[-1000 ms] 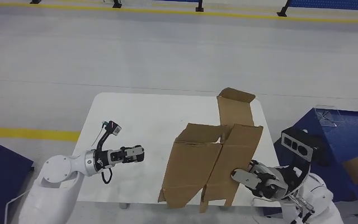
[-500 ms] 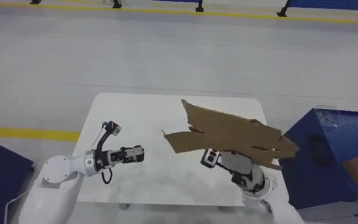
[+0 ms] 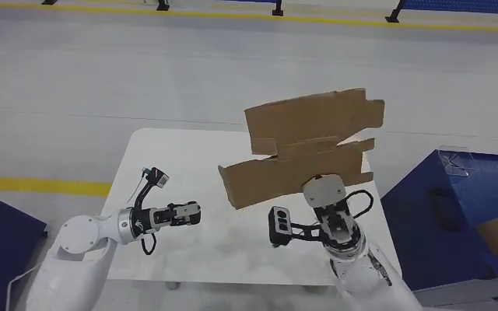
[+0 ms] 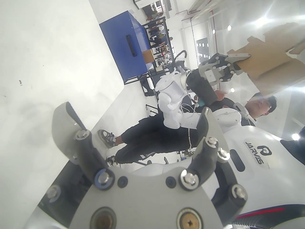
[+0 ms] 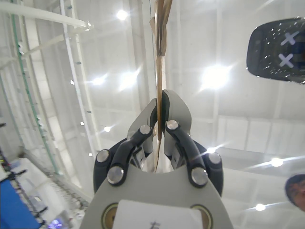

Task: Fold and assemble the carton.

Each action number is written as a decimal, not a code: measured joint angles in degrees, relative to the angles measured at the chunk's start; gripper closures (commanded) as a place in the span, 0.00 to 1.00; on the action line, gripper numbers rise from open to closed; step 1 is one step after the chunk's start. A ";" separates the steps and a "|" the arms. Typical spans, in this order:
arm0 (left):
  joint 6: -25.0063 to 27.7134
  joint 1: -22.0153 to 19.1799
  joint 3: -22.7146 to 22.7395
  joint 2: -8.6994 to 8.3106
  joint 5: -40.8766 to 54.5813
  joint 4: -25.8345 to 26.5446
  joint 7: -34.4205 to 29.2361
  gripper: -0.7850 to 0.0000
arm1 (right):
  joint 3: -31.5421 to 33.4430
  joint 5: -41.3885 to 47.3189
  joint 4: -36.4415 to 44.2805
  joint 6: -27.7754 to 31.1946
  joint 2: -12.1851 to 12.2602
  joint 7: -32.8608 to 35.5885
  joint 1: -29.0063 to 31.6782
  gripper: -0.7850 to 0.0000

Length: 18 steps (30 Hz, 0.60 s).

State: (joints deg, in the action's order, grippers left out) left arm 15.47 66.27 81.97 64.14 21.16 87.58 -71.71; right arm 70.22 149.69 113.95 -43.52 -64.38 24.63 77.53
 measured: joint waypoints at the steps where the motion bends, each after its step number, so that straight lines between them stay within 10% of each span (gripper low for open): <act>1: 0.00 0.00 0.00 0.00 0.00 0.00 0.00 0.00 | 1.98 -6.32 0.58 1.83 -0.21 3.44 0.13 1.00; 6: 0.00 0.00 0.00 0.00 0.00 0.00 0.00 0.00 | 7.25 -39.18 2.31 15.42 -0.76 20.45 0.92 1.00; 10: 0.00 0.00 0.00 0.00 0.00 0.00 0.00 0.00 | 10.73 -70.12 2.47 37.81 -0.76 34.78 2.23 1.00; 18: 0.00 0.00 0.00 0.00 0.00 0.00 0.00 0.00 | 15.81 -107.86 3.51 73.12 -0.91 37.59 5.06 1.00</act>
State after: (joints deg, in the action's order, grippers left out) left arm 15.47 66.27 81.97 64.14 21.16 87.58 -71.71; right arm 86.03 41.83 117.46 29.60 -65.29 62.21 82.58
